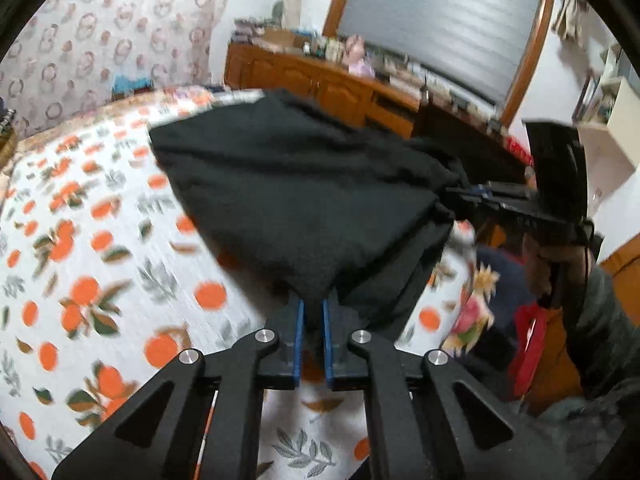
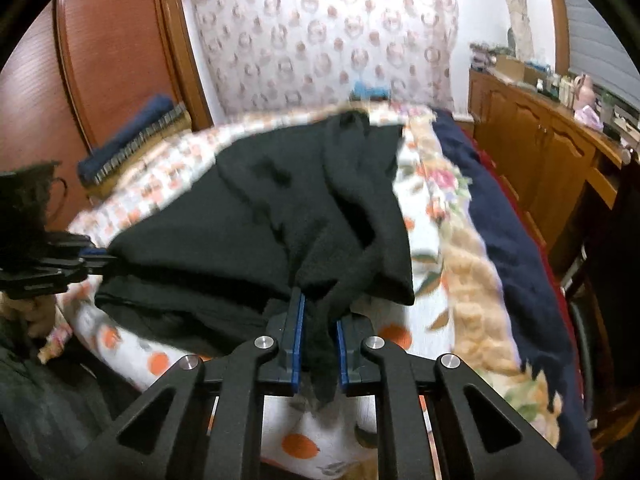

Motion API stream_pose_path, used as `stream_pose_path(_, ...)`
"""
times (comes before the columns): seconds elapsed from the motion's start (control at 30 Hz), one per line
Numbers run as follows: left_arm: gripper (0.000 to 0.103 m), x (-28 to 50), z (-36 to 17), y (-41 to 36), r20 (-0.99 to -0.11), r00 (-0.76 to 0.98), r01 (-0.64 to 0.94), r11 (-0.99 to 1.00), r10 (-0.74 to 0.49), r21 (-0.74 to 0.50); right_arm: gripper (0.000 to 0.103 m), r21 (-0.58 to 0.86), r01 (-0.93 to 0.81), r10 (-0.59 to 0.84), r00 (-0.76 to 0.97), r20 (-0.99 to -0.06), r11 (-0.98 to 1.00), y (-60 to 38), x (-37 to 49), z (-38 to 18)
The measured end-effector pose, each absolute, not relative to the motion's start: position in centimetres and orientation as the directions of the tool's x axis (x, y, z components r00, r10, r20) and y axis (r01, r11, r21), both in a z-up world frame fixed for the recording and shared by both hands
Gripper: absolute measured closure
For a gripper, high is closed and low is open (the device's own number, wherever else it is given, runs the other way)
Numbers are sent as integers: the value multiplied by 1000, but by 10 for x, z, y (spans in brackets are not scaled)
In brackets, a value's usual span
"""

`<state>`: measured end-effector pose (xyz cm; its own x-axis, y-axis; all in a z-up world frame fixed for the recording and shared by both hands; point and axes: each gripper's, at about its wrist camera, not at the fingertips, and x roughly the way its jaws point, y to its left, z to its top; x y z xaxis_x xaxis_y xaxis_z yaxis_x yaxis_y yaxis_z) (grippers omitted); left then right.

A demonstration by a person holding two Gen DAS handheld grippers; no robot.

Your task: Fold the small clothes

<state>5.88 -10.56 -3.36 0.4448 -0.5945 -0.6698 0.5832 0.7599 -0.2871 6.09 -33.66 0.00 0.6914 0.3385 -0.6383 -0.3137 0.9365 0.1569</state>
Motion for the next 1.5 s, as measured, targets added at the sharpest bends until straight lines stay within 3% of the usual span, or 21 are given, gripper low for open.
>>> stream_pose_path(0.17,95,82,7,-89,-588,527,555,772,-614,-309,91,160,-350,378,751,-542,923,-338,67,40)
stream_pose_path(0.4,95,145,24,-78,-565,586,505,807,-580,-305,91,128,-360,375,792,-482,924,-331,125,73)
stream_pose_path(0.7,95,210,22,-86,-597,611,469,845,-520,-256,90,123,-327,340,771,-539,937,-306,215,69)
stream_pose_path(1.0,91,248,-2,-90,-659,566,458,854,-495,-248,88,134,-318,334,739,-585,939,-304,250,72)
stream_pose_path(1.1,76,246,1,-86,-647,574,471,849,-502,-241,81,127,-300,316,750,-581,945,-309,252,76)
stream_pose_path(1.13,62,245,4,-85,-640,584,469,851,-499,-235,79,129,-299,317,750,-581,945,-309,252,78)
stream_pose_path(1.2,55,242,10,-79,-621,593,481,844,-512,-236,72,118,-302,313,754,-577,946,-308,249,82)
stream_pose_path(1.27,35,241,13,-77,-620,590,487,840,-518,-239,52,68,-288,274,776,-568,955,-305,243,87)
stream_pose_path(1.33,22,238,13,-73,-613,594,487,840,-520,-240,43,47,-278,256,790,-557,959,-306,237,93)
stream_pose_path(1.5,22,234,-4,-71,-657,563,494,841,-501,-218,41,22,-323,278,774,-569,946,-304,226,91)
